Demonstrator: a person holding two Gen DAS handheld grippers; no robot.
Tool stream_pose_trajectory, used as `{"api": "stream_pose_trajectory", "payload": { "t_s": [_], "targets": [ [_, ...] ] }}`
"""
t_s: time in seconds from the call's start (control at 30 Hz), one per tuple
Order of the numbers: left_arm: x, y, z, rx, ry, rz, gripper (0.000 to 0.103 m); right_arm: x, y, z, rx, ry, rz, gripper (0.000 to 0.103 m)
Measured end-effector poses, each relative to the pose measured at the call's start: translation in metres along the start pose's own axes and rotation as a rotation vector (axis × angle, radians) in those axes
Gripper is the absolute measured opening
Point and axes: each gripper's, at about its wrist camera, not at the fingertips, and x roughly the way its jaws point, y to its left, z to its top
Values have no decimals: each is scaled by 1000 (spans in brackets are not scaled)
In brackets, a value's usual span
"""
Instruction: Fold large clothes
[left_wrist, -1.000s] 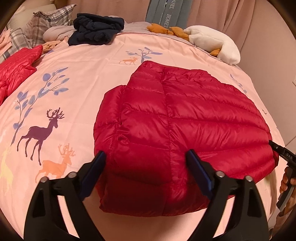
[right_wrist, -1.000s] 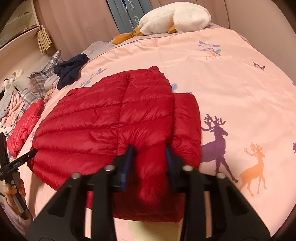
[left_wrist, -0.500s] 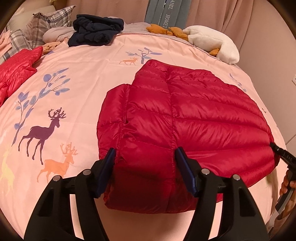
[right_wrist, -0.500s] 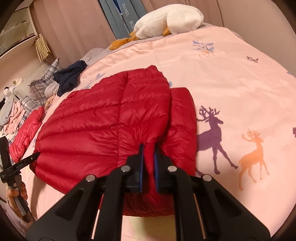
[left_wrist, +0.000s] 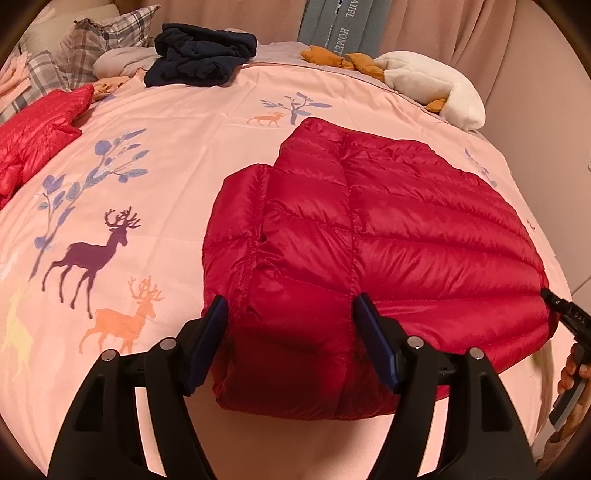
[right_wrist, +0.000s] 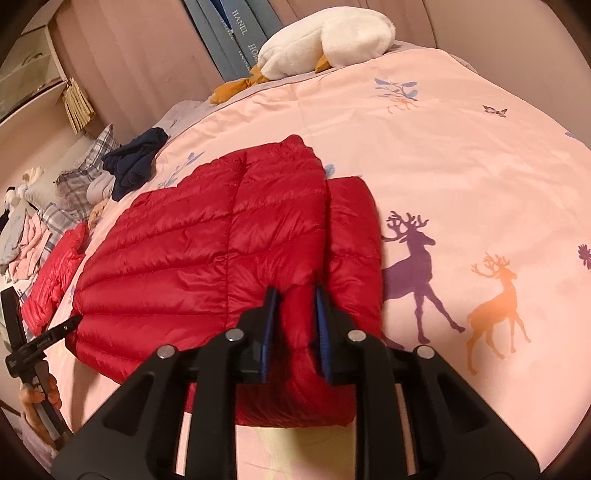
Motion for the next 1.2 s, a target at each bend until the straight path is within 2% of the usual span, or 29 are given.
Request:
{"api": "stream_pose_trajectory", "payload": {
  "t_s": [0.27,0.37,0.47,0.57,0.73,0.9,1.07,1.2],
  "targets": [
    [-18,-12,1,44,-44,74,72,-22,12,2,-52,-66,-57,33],
    [-27,-23,3,74,-84,76,72,-32,24,4,-78,-109,-16,44],
    [-37,-38,5,117,-135,80,79,-36,43,1,-131,-129,43,49],
    [-36,-53,4,164,-157,81,79,-27,60,-5,-199,-103,71,50],
    [-18,-67,-4,207,-115,81,79,0,74,-24,-262,-13,43,51],
    [0,-68,-13,215,-74,93,83,11,74,-37,-282,18,29,52],
    [-4,-66,-13,204,-71,85,83,3,71,-33,-258,18,50,51],
    [-11,-61,-12,185,-80,85,83,-10,63,-20,-211,-35,72,55]
  ]
}}
